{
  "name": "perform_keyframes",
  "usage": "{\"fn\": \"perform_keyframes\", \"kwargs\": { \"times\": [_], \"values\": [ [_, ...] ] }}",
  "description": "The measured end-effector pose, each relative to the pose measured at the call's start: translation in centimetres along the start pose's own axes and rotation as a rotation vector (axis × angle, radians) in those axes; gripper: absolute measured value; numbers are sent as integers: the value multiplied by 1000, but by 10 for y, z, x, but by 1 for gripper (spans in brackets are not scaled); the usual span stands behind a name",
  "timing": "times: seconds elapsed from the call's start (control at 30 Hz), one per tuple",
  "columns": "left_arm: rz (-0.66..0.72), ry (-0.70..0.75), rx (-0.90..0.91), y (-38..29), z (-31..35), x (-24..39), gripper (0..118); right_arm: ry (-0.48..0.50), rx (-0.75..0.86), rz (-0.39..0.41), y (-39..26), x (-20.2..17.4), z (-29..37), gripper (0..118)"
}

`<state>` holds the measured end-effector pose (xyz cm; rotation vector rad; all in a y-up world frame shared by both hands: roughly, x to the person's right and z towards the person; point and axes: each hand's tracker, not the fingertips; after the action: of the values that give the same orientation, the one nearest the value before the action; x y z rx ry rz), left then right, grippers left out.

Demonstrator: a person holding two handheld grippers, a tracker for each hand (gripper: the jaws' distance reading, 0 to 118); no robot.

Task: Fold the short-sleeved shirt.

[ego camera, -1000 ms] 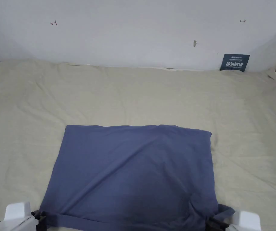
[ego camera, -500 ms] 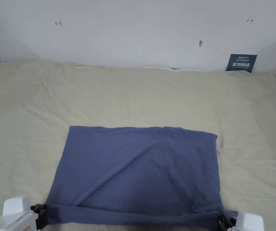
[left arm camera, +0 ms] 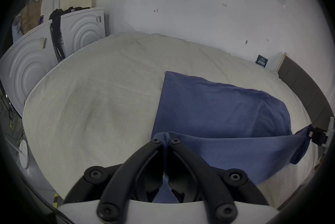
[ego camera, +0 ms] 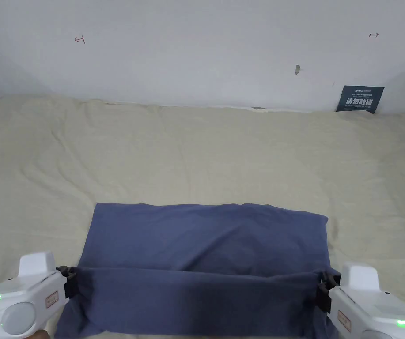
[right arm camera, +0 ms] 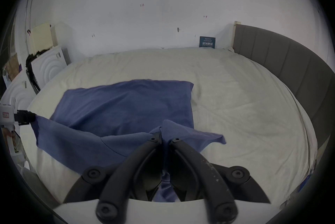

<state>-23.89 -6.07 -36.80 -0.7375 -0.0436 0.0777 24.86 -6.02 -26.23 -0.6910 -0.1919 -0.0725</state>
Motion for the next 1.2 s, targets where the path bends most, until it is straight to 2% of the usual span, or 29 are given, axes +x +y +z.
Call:
{"fn": "perform_keyframes", "kwargs": {
  "times": [0.13,0.3,0.4,0.43,0.47,0.53,0.57,0.6,0.63,0.7,0.73,0.9,1.1,1.17,1.2],
  "values": [
    [-62,25,-95,5,-48,7,4,-18,-102,-2,1,1,-48,8],
    [-115,52,-217,-1,-85,18,4,-46,-209,-38,-4,-15,-72,8],
    [-113,61,-182,-7,-84,18,4,-46,-247,-55,-11,-17,-77,9],
    [-113,61,-178,-6,-82,18,5,-46,-239,-61,-13,-3,-86,10],
    [-110,66,-177,-5,-80,18,13,-46,-232,-67,-11,-1,-84,12],
    [-102,79,-182,0,-70,16,59,-44,-213,-86,-4,2,-74,34],
    [-90,61,-179,3,-63,15,83,-41,-187,-96,4,-12,-48,47],
    [-71,30,-157,6,-53,14,106,-36,-150,-109,8,-13,-37,65],
    [-55,14,-116,10,-42,14,112,-35,-109,-115,13,-13,-24,77],
    [-30,-3,-25,18,-15,17,111,-27,-45,-119,25,-15,5,101],
    [-27,-19,0,22,-1,18,111,-20,-3,-123,30,-15,22,105],
    [-48,-46,186,31,74,39,111,0,178,-100,45,-10,94,106],
    [-86,-19,359,8,131,63,111,-58,364,-25,32,-7,152,106],
    [-103,-19,408,-4,144,68,106,-96,408,11,25,-8,166,99],
    [-111,-22,433,-9,149,70,95,-109,427,27,21,-8,171,85]
  ]
}}
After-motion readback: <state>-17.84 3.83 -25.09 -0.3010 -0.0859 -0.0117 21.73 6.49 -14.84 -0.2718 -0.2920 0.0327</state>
